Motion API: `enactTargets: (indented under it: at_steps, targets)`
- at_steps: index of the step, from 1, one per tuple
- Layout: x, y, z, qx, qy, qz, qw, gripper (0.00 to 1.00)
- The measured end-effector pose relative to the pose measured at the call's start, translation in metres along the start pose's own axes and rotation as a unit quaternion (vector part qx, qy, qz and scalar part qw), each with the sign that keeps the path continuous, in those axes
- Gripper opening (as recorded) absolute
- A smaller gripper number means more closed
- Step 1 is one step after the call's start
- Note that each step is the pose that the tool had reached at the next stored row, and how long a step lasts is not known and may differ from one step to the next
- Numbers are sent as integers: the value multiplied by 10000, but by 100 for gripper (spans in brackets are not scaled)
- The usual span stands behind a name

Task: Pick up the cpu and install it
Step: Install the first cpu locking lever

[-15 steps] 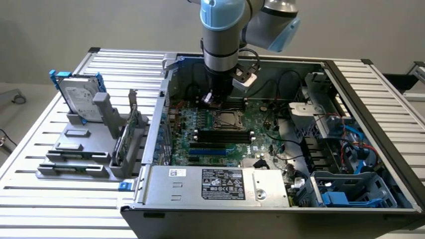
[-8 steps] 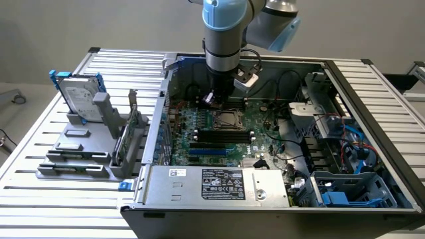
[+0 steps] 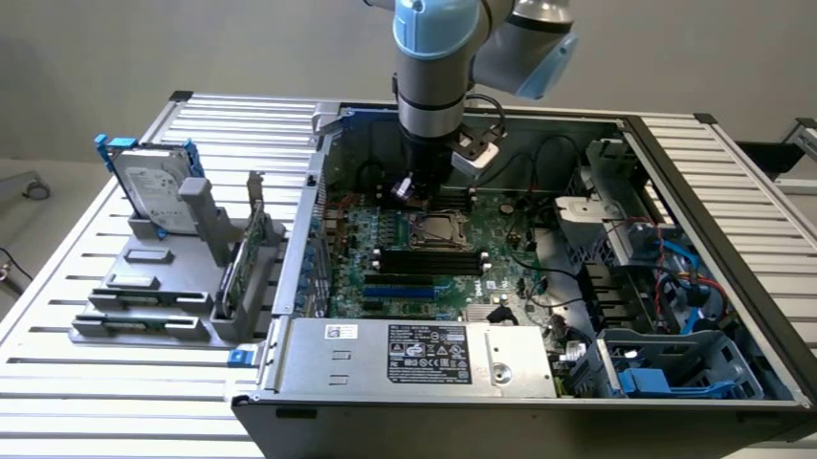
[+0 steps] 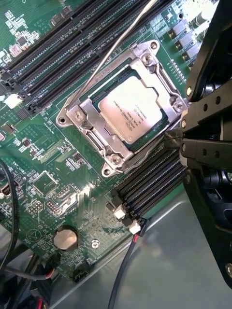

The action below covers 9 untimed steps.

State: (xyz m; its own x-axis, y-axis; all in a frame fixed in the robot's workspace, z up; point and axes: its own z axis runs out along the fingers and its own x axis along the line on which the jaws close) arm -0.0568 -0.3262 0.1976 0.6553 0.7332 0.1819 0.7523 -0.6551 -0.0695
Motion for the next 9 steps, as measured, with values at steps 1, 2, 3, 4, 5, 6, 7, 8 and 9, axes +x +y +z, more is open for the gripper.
enactTargets:
  at_steps: [1, 2, 3, 4, 5, 6, 7, 8, 9]
  targets:
    - [3, 4, 0, 3, -3, 7, 10000, 11]
    - [7, 8, 1, 6, -7, 14, 10000, 11]
    - [10, 12, 1, 9, -10, 20, 10000, 11]
    - [13, 16, 2, 11, -12, 26, 10000, 11]
    - [17, 19, 2, 14, -15, 32, 10000, 11]
    - [19, 22, 3, 17, -18, 38, 10000, 11]
    - [22, 25, 3, 20, -21, 44, 10000, 11]
    - [23, 27, 3, 23, -24, 51, 10000, 11]
    - [25, 29, 3, 27, -29, 57, 10000, 11]
